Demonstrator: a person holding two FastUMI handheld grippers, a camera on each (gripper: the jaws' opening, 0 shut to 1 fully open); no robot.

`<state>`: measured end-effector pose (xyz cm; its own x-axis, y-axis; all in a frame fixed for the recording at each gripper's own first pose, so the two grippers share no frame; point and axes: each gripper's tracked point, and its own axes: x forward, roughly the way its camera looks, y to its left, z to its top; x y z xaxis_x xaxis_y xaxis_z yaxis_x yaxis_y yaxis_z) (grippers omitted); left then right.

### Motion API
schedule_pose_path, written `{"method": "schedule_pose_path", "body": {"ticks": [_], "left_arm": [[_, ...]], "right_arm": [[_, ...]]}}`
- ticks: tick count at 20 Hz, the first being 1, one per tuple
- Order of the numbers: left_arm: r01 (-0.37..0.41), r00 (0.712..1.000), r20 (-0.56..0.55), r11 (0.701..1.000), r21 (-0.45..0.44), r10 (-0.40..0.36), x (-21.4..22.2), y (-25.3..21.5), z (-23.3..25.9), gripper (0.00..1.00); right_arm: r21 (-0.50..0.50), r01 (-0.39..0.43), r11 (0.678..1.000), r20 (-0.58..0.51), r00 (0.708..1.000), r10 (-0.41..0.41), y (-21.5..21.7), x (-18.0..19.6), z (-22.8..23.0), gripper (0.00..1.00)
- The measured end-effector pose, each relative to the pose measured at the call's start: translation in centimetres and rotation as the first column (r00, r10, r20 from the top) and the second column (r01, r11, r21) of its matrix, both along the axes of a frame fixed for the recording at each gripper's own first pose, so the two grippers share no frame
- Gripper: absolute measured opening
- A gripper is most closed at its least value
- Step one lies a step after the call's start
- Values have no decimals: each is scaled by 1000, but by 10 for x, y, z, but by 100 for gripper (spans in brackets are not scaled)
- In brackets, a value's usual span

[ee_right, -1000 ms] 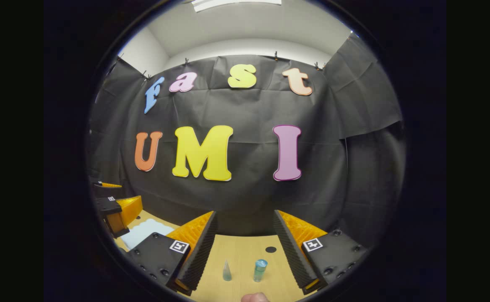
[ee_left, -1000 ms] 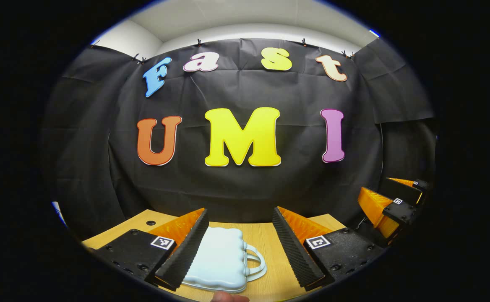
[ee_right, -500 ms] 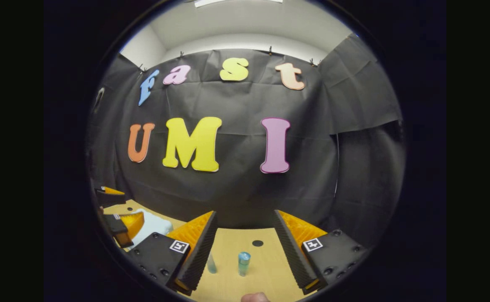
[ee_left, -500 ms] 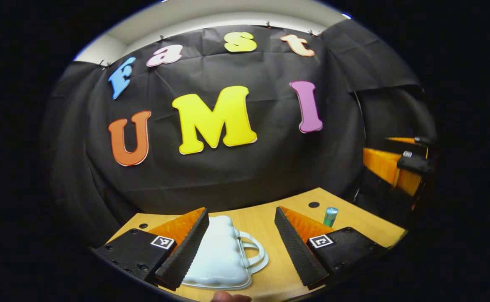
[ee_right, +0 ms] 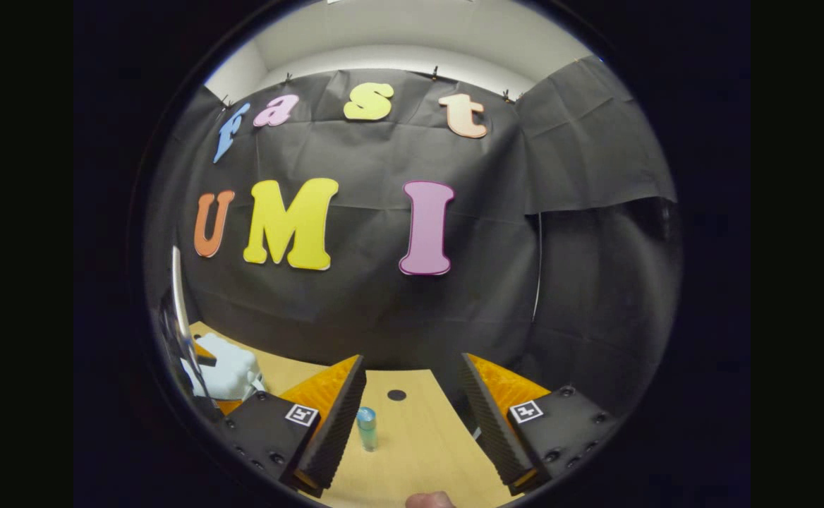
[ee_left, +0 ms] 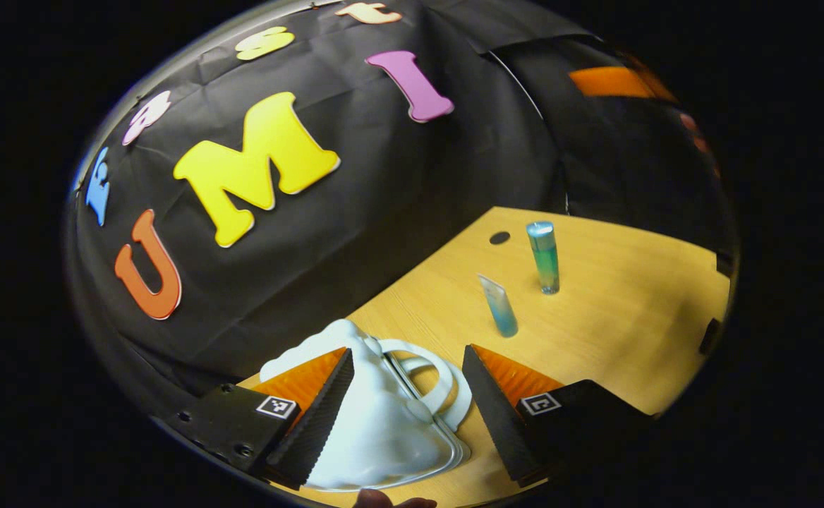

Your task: First open the suitcase, pack the skin care products into it, and then close the suitcase.

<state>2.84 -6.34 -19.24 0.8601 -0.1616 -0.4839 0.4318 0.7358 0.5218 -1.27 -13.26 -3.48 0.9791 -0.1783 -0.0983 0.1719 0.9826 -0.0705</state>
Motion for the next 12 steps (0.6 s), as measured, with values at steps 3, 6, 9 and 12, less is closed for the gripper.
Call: {"method": "schedule_pose_path", "body": {"ticks": [3, 6, 9, 12], "left_arm": [[9, 998, -65, 989, 149, 1, 4, 8, -36, 98], [42, 993, -114, 957, 287, -10, 14, 15, -56, 98], [102, 986, -159, 917, 386, -43, 22, 15, -74, 92], [128, 979, -203, 885, 448, -39, 26, 14, -88, 86]], "right_arm": [[-12, 25, 1000, -1, 1000, -25, -12, -4, 0, 78], [-14, 55, 998, -20, 998, -55, -25, -8, -8, 80], [-9, 92, 996, -30, 995, -93, -38, -14, -11, 80], [-12, 129, 992, -31, 991, -130, -51, -19, -12, 80]]}}
